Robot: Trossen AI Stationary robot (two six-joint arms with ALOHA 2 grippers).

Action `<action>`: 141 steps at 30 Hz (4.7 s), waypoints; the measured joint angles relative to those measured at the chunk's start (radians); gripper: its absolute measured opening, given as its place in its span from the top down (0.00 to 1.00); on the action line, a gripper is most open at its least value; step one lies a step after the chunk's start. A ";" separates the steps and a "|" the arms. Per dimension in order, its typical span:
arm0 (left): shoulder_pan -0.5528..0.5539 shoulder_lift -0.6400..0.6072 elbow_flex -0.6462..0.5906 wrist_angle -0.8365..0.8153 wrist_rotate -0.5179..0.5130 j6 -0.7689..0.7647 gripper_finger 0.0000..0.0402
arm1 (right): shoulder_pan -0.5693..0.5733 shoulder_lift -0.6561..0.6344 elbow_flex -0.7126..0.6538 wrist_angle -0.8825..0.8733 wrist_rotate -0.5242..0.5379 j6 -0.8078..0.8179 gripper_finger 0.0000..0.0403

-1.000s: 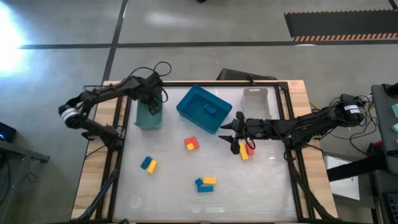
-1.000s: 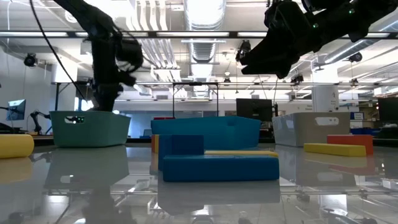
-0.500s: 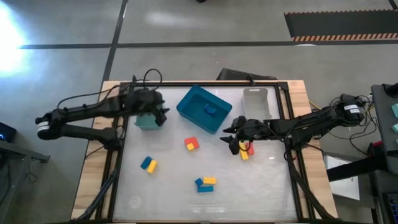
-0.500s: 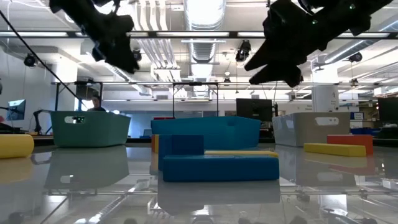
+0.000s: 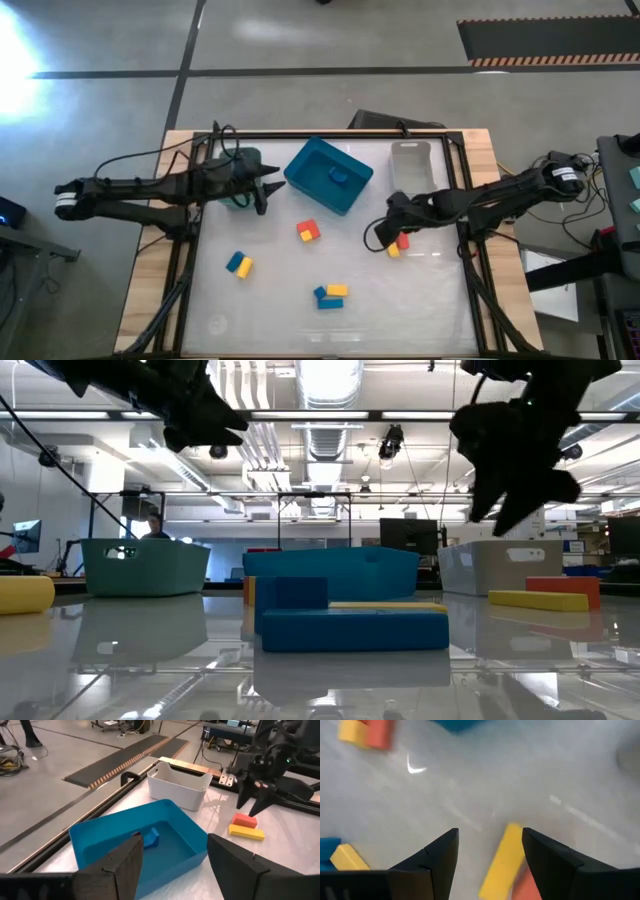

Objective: Sort & place blocks by color
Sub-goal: Put the yellow block into the gray bin

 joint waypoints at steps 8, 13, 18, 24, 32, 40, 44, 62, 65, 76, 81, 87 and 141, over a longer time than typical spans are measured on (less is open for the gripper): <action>0.000 0.018 0.004 0.016 -0.001 0.049 0.50 | 0.023 0.159 0.052 -0.063 -0.052 0.094 0.48; 0.000 0.012 0.005 0.017 -0.001 0.061 0.50 | 0.025 0.288 0.152 -0.192 -0.063 0.091 0.48; 0.000 0.010 0.005 0.017 -0.001 0.104 0.50 | 0.026 0.395 0.227 -0.235 -0.063 0.057 0.48; 0.001 0.010 0.004 0.017 -0.002 0.107 0.50 | 0.026 0.473 0.290 -0.270 -0.063 0.039 0.48; 0.001 0.019 0.003 0.015 -0.002 0.128 0.50 | 0.026 0.503 0.278 -0.311 -0.076 0.073 0.48; 0.001 0.019 0.003 0.016 -0.002 0.131 0.50 | 0.026 0.502 0.237 -0.242 -0.075 0.073 0.54; 0.001 0.019 0.003 0.016 -0.002 0.130 0.50 | 0.026 0.501 0.237 -0.232 -0.075 0.074 0.67; 0.000 0.019 0.002 0.016 -0.002 0.124 0.50 | -0.099 0.350 0.485 -0.402 -0.091 -0.119 0.72; 0.000 0.019 0.002 0.016 -0.002 0.124 0.50 | -0.181 0.319 0.515 -0.436 -0.083 -0.192 0.72; 0.000 0.019 0.002 0.016 -0.002 0.131 0.50 | -0.662 0.277 0.510 -0.473 -0.084 -0.453 0.72; 0.001 0.019 0.002 0.015 -0.002 0.131 0.50 | -0.860 0.307 0.488 -0.476 -0.081 -0.509 0.72; 0.001 0.020 0.002 -0.001 -0.002 0.130 0.50 | -0.947 0.347 0.392 -0.403 -0.085 -0.530 0.72; -0.251 0.238 0.043 -0.201 0.050 -0.485 0.50 | -0.086 -0.179 0.285 -0.264 0.524 -0.476 0.44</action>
